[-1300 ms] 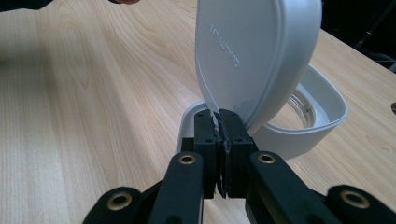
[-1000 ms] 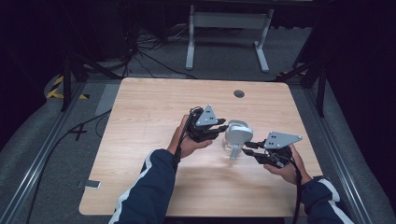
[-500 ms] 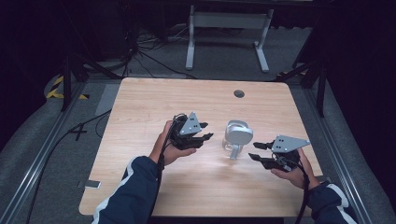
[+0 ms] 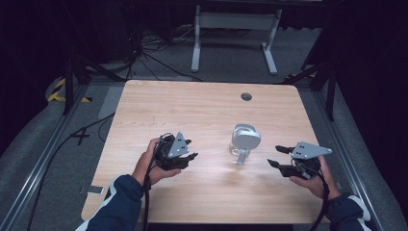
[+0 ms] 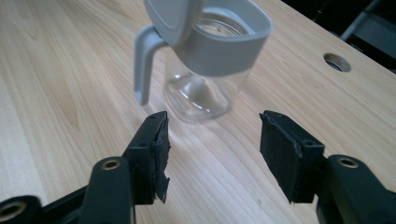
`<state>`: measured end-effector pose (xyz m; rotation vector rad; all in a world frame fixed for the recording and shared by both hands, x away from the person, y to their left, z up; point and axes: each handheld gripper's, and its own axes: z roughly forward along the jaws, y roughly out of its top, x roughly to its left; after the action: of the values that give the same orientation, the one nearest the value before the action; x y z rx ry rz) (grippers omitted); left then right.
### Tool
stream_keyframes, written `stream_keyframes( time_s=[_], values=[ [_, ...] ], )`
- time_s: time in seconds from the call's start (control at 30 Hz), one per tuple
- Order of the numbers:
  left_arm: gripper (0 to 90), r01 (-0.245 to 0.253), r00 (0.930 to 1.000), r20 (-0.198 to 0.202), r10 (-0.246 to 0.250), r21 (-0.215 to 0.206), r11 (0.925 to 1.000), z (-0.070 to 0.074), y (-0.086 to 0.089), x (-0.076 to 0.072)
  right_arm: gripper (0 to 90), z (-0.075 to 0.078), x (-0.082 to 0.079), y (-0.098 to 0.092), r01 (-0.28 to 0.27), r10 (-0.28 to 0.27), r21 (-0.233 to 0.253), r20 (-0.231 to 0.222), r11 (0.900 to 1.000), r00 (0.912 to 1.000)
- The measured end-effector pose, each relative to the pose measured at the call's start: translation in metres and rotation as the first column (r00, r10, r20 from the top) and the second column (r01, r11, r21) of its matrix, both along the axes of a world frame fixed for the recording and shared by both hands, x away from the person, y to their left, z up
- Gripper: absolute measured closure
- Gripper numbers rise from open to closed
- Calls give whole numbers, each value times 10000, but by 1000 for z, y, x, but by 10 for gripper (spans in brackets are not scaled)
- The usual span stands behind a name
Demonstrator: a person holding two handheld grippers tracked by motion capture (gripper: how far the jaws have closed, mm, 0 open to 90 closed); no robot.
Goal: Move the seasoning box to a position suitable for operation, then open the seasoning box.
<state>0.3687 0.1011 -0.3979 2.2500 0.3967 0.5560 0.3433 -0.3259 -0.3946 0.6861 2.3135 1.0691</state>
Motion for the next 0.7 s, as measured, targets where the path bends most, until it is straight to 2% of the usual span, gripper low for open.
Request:
stream_keyframes(
  time_s=[0.13, 0.23, 0.27, 0.4, 0.47, 0.7],
  values=[
    [478, -288, 9996, -65, 290, 339, 9990, -7, 14, -7, 418, -4, -2, -7, 232, -233, -176, -25, 9996, 9997],
    [451, -608, 9975, -331, 626, 554, 9966, -15, 27, -12, 391, -7, -3, -11, 399, -399, -429, -5, 9983, 9992],
    [437, -635, 9973, -330, 655, 590, 9962, -17, 29, -13, 387, -9, -4, -11, 470, -476, -470, -128, 9978, 9988],
    [397, -932, 9945, -410, 965, 769, 9927, -26, 40, -18, 374, -14, -6, -13, 585, -591, -931, -31, 9939, 9982],
    [368, -1172, 9922, -320, 1205, 891, 9891, -29, 46, -19, 375, -17, -7, -15, 587, -603, -1047, -117, 9928, 9981],
    [321, -1601, 9851, -487, 1649, 900, 9830, -37, 66, -25, 358, -24, -13, -24, 673, -707, -1340, -207, 9887, 9973]
  ],
)
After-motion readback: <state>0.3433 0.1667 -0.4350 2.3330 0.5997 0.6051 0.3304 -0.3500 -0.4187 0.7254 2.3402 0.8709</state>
